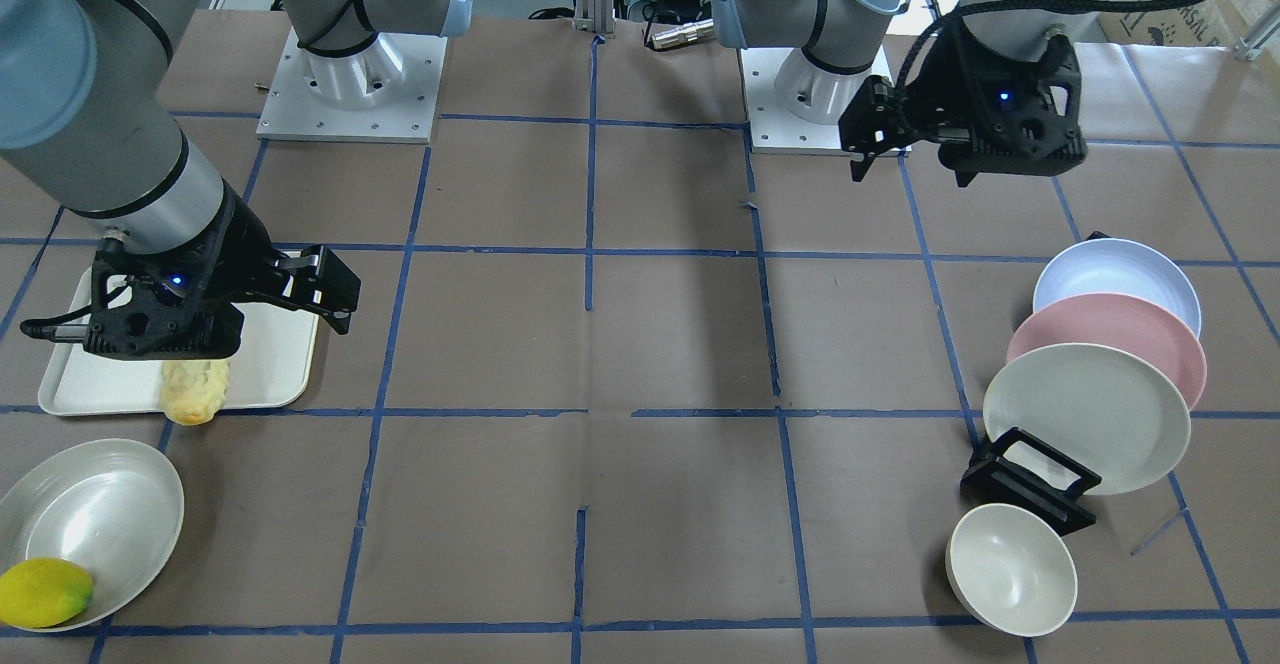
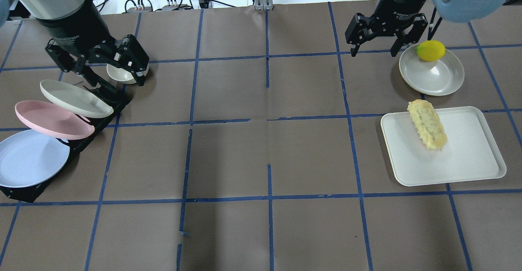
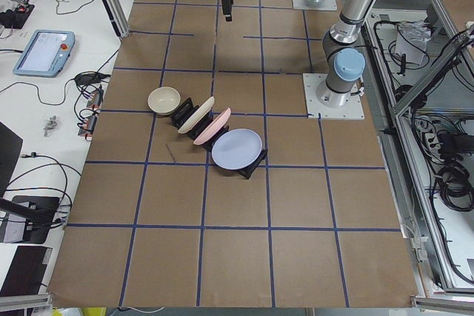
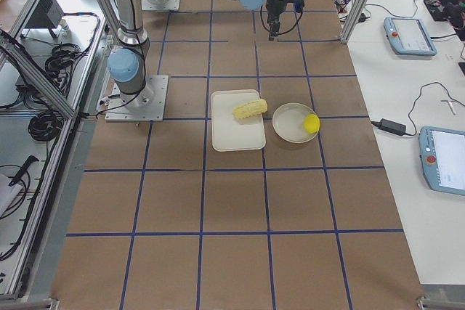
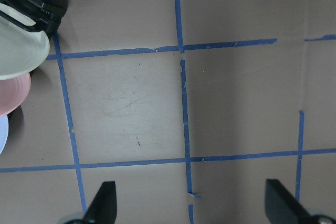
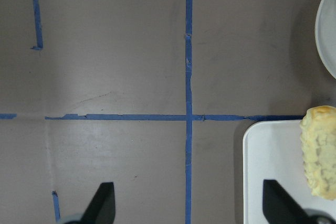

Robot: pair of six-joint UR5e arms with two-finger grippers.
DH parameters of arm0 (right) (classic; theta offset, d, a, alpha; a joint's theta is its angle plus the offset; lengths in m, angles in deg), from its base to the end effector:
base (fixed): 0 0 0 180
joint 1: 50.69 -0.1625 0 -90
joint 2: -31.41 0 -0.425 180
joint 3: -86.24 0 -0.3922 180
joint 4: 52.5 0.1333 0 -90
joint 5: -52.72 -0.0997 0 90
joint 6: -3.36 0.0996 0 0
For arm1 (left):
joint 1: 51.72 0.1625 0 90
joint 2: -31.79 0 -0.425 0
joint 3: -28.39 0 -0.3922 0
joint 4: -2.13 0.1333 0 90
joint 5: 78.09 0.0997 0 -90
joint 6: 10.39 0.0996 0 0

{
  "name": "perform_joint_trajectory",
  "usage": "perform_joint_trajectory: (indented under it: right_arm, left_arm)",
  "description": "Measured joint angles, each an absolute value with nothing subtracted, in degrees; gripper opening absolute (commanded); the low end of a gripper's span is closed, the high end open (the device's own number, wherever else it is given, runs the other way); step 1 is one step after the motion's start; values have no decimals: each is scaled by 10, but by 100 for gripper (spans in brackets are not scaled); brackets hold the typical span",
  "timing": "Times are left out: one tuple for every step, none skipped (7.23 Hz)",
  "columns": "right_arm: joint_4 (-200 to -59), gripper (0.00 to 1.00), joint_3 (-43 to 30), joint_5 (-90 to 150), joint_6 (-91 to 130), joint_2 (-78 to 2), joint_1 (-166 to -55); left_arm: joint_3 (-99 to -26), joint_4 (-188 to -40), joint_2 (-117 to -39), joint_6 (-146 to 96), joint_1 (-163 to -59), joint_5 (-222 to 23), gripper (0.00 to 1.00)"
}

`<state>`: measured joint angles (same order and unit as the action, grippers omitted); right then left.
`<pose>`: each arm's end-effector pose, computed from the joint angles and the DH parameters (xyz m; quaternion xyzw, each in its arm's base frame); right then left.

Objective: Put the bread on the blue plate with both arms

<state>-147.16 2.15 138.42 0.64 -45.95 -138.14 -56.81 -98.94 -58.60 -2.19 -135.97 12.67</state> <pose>0.1149 -0.5842 0.4284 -0.0008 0.9991 0.0163 0.0383 -0.0831 -0.4922 0.5072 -0.0217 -0.9981 -0.0585 0.0005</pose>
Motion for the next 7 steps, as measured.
perform_joint_trajectory:
  right_arm:
    - [-1472, 100, 21, 1384, 6, -460, -1381]
    - [-1472, 100, 20, 1384, 6, -460, -1381]
    - [-1472, 100, 19, 1384, 6, -460, -1381]
    - [-1472, 100, 21, 1384, 6, -458, -1381]
    - [-1472, 100, 22, 1385, 7, -457, -1381]
    - [-1472, 100, 22, 1384, 7, -454, -1381]
    - [-1472, 100, 24, 1384, 7, -451, -1381]
  left_arm:
    - [-569, -995, -584, 29, -1320, 126, 100]
    - [-569, -1001, -581, 75, -1279, 126, 100]
    - [-569, -1009, -579, 132, -1233, 127, 100]
    - [-569, -1013, -580, 199, -1180, 126, 100]
    - [-569, -1015, -584, 270, -1122, 125, 100]
    - [-569, -1016, -589, 335, -1065, 125, 100]
    - [-569, -1017, -595, 394, -1012, 125, 100]
